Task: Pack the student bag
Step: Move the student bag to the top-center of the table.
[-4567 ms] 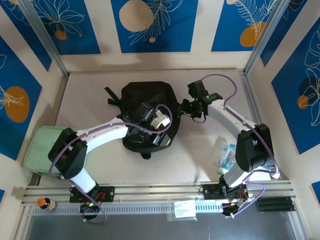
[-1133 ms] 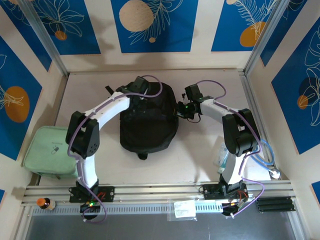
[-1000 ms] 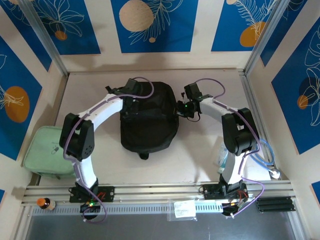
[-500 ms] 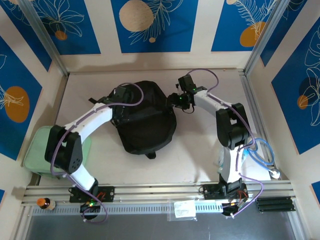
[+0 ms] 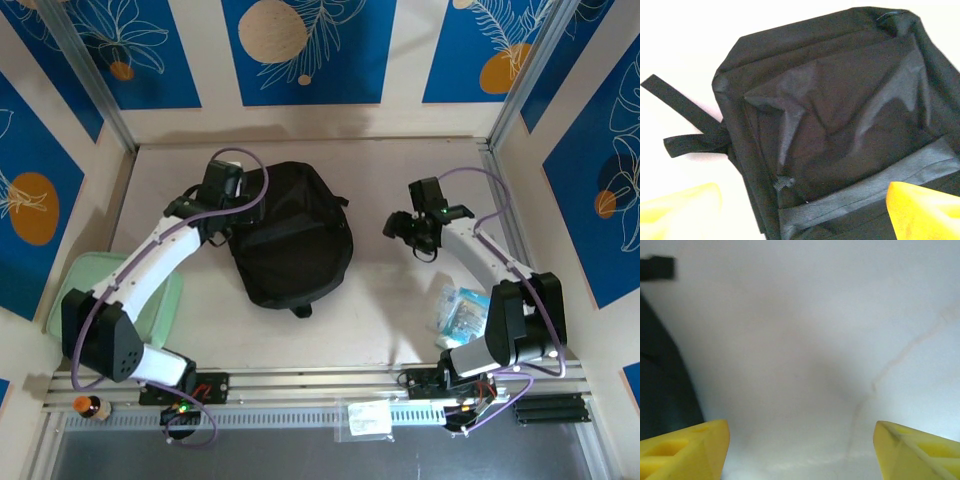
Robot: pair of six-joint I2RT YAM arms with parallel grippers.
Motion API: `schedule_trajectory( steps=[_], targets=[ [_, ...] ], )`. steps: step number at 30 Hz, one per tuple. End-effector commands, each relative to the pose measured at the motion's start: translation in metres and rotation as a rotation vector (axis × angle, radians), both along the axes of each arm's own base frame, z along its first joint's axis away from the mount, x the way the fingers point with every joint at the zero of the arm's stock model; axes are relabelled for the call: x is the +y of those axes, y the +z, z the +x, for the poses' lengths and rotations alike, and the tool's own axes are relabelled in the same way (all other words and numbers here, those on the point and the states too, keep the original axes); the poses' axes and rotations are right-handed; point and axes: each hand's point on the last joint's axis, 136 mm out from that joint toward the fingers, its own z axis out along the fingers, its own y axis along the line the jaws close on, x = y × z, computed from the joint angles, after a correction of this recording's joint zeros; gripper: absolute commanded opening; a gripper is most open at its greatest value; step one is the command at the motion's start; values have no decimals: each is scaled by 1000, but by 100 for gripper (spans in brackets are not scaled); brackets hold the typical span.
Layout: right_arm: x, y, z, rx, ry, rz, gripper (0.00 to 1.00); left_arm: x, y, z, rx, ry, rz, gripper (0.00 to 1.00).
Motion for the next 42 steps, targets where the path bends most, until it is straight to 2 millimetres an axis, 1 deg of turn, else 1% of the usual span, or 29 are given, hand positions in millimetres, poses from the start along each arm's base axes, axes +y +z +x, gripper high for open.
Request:
schedule_trajectory(
  steps=[1, 3, 6, 8, 10, 14, 16, 18, 20, 22, 23, 24, 27, 29, 30, 33, 35, 37, 39, 42],
  targets=[
    [-3, -1, -18, 45, -19, 50, 76, -4, 2, -9, 9, -23, -105, 88],
    [-1, -1, -22, 50, -4, 78, 76, -1, -5, -15, 21, -13, -140, 91],
    [-4, -3, -29, 73, -4, 102, 76, 4, -20, -27, 41, 6, -203, 96],
    [-6, -2, -33, 84, -2, 125, 76, 4, -30, -35, 51, 4, -245, 98],
    [-1, 2, -35, 74, 23, 167, 76, 3, -39, -41, 62, -2, -277, 98],
    [11, 10, -28, 49, 52, 228, 76, 0, -57, -50, 88, -10, -340, 99],
    [10, 9, -22, 43, 47, 217, 76, -2, -66, -52, 97, -13, -356, 99],
    [-2, 7, -16, 49, 5, 153, 76, -5, -72, -49, 89, -37, -369, 99],
    [-24, 4, -8, 60, -59, 62, 76, -5, -74, -45, 85, -42, -361, 99],
    [-42, 0, -1, 72, -107, 15, 76, -6, -72, -40, 73, -58, -348, 99],
    [-47, -1, 2, 76, -125, 11, 76, -5, -71, -38, 66, -60, -336, 100],
    [-48, -1, 6, 76, -126, 17, 76, -4, -71, -37, 62, -56, -325, 100],
    [-35, 4, 21, 44, -78, 21, 75, 3, -80, -35, 82, -23, -301, 100],
    [-20, 10, 33, 24, -36, 25, 75, 2, -89, -33, 107, -8, -312, 100],
    [-12, 12, 38, 15, -12, 33, 75, 0, -93, -31, 117, -6, -320, 100],
    [15, 17, 53, -14, 68, 39, 75, -14, -100, -21, 150, -32, -371, 99],
    [30, 19, 61, -31, 108, 48, 75, -30, -102, -13, 175, -74, -428, 98],
    [44, 20, 67, -54, 144, 80, 75, -47, -101, -4, 188, -121, -490, 97],
    [60, 22, 72, -75, 181, 143, 75, -69, -99, 6, 203, -187, -547, 95],
    [90, 23, 75, -94, 269, 260, 75, -101, -99, 20, 241, -267, -599, 91]
  ],
)
